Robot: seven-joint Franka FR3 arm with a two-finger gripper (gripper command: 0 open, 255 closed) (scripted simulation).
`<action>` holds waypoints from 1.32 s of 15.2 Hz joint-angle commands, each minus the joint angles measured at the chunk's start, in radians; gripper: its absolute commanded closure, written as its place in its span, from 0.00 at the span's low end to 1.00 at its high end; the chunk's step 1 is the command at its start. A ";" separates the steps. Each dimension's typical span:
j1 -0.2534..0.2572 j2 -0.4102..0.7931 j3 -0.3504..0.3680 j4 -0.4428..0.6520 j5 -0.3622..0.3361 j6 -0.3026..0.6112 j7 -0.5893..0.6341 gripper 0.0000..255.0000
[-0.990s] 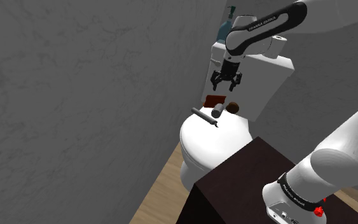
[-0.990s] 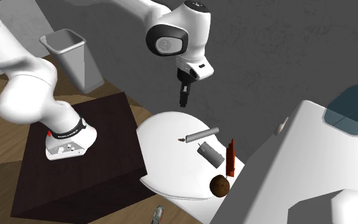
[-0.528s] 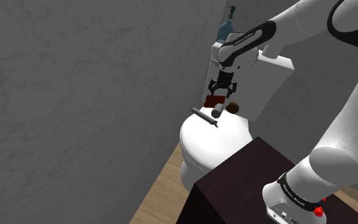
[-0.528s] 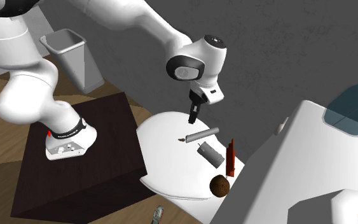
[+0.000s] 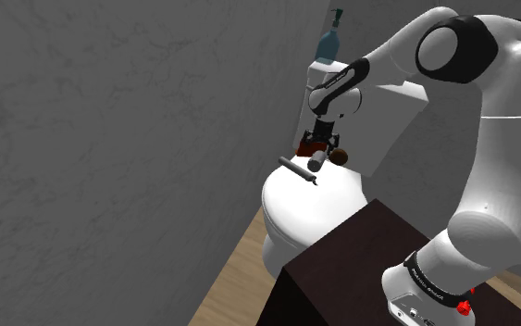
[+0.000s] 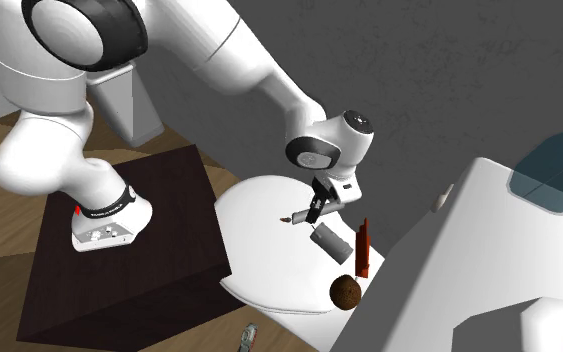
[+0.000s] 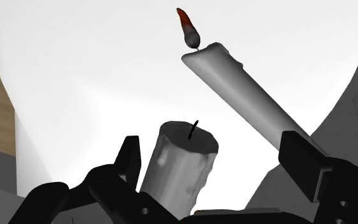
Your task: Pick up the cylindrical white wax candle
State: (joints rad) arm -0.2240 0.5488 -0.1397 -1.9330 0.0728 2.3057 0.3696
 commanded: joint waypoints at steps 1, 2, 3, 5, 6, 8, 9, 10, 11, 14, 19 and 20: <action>-0.016 0.073 -0.006 0.066 0.011 -0.008 0.010 0.00; -0.024 0.109 -0.008 0.094 0.017 -0.008 0.015 0.00; -0.032 0.145 -0.010 0.124 0.023 -0.008 0.020 0.00; -0.036 0.168 -0.009 0.137 0.026 -0.001 0.022 0.00; -0.037 0.179 -0.008 0.141 0.027 0.007 0.021 0.00; -0.039 0.201 -0.005 0.147 0.030 0.022 0.020 0.00; -0.040 0.213 -0.004 0.152 0.032 0.029 0.020 0.00; -0.041 0.225 -0.002 0.156 0.033 0.037 0.019 0.00; -0.043 0.243 0.000 0.163 0.035 0.048 0.018 0.00; -0.043 0.243 0.000 0.162 0.035 0.049 0.019 1.00; -0.043 0.242 0.000 0.160 0.035 0.050 0.018 1.00; -0.043 0.242 0.000 0.160 0.035 0.050 0.018 1.00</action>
State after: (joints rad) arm -0.2665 0.7890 -0.1395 -1.7732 0.1080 2.3546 0.3881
